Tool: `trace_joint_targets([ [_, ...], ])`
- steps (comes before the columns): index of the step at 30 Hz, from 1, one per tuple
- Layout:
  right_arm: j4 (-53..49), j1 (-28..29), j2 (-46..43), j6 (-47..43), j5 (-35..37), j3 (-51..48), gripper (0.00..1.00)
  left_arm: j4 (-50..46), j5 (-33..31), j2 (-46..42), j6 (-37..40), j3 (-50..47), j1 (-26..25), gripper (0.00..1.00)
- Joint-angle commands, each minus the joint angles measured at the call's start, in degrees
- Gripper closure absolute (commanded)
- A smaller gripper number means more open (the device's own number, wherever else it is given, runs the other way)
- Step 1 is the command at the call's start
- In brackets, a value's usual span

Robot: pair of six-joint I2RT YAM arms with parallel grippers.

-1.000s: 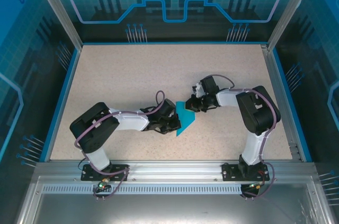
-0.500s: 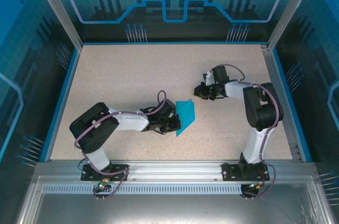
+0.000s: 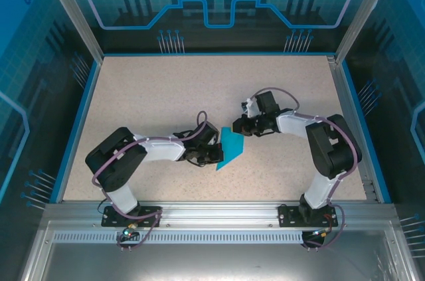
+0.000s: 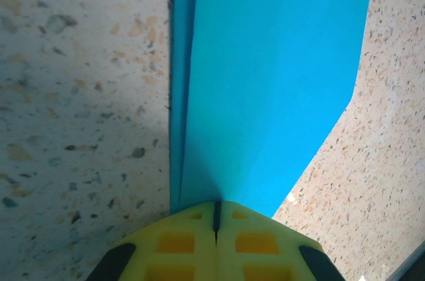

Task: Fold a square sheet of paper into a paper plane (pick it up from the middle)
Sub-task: Fourth fold the wing at the center of the table.

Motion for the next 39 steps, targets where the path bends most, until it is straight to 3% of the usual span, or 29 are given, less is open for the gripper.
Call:
trace_joint_targets([
  [1,1.59,2.35,1.61,1.56,0.15,-0.77,0.92,-17.16,-5.34,3.27,3.12,-3.98,1.58,1.0],
  [9,1.92,-2.17,7.13,0.28,6.96,-0.68,0.92,-17.38,-5.36,3.3,3.7,-4.17,1.67,1.0],
  [21,2.47,-11.5,8.4,0.25,3.15,3.84,0.91,-15.64,-4.41,4.17,3.69,-4.76,1.63,1.0],
  [25,0.9,-10.07,3.06,0.33,1.2,3.73,0.89,-15.38,-4.04,4.17,4.08,-4.6,1.65,1.0],
  [30,-0.34,-4.4,-1.62,0.29,2.01,1.2,0.9,-15.11,-3.58,3.87,4.25,-3.91,1.67,1.0],
  [39,2.91,2.45,2.28,2.02,2.03,-2.61,0.93,-14.85,-2.96,3.43,4.76,-3.06,1.71,1.0],
])
